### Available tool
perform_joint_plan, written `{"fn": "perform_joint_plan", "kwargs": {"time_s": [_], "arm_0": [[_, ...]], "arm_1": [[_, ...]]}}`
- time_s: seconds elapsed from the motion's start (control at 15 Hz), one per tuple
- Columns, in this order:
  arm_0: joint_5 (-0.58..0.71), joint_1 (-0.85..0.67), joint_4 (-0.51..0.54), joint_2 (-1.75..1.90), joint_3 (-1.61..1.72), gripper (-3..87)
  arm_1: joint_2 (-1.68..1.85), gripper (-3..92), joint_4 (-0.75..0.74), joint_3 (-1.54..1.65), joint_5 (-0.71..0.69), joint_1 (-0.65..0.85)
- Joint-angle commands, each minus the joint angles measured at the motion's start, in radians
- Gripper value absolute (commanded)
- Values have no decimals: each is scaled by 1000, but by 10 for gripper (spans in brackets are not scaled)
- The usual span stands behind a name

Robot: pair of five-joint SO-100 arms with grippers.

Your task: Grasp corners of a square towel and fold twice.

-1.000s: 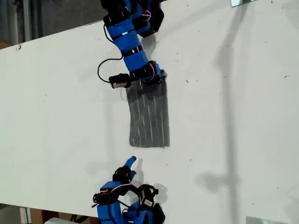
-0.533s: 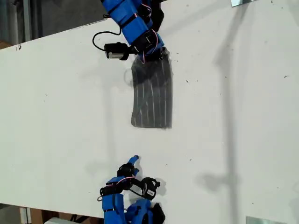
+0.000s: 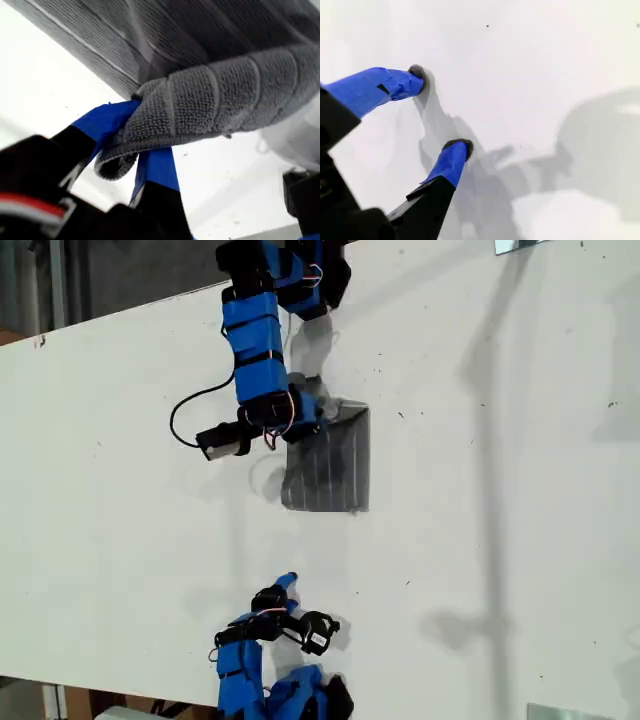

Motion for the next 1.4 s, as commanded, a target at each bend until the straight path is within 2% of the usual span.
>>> {"fn": "perform_joint_plan", "kwargs": {"time_s": [0.0, 0.13, 0.2, 0.4, 0.47, 0.53, 0.6, 0.73, 0.93, 1.07, 1.2, 1.33], "arm_0": [[8, -21, -3, -15, -38, 247], [6, -23, 5, -28, -48, 247], [8, -23, 5, -29, -48, 247], [5, -23, 11, -41, -58, 246], [3, -23, 14, -46, -61, 246], [2, -23, 14, -46, -61, 246], [0, -23, 15, -46, -61, 246], [0, -23, 15, -49, -63, 246], [2, -23, 21, -60, -72, 246], [2, -23, 25, -64, -77, 246], [-2, -23, 28, -66, -78, 246], [3, -25, 28, -71, -83, 246]], "arm_1": [[-37, -1, -146, -229, -189, 29], [-46, -1, -331, -273, -387, 5], [-43, -1, -370, -273, -437, -9], [-60, -1, -394, -235, -471, -21], [-81, 29, -410, -225, -468, -21], [-100, 168, -433, -225, -471, -23], [-109, 269, -451, -232, -480, -25], [-63, 321, -419, -256, -515, -18], [179, 332, -318, -195, -525, 12], [417, 323, -322, 37, -460, 28], [716, 312, -413, 509, -272, 23], [905, 312, -538, 925, -77, -44]]}}
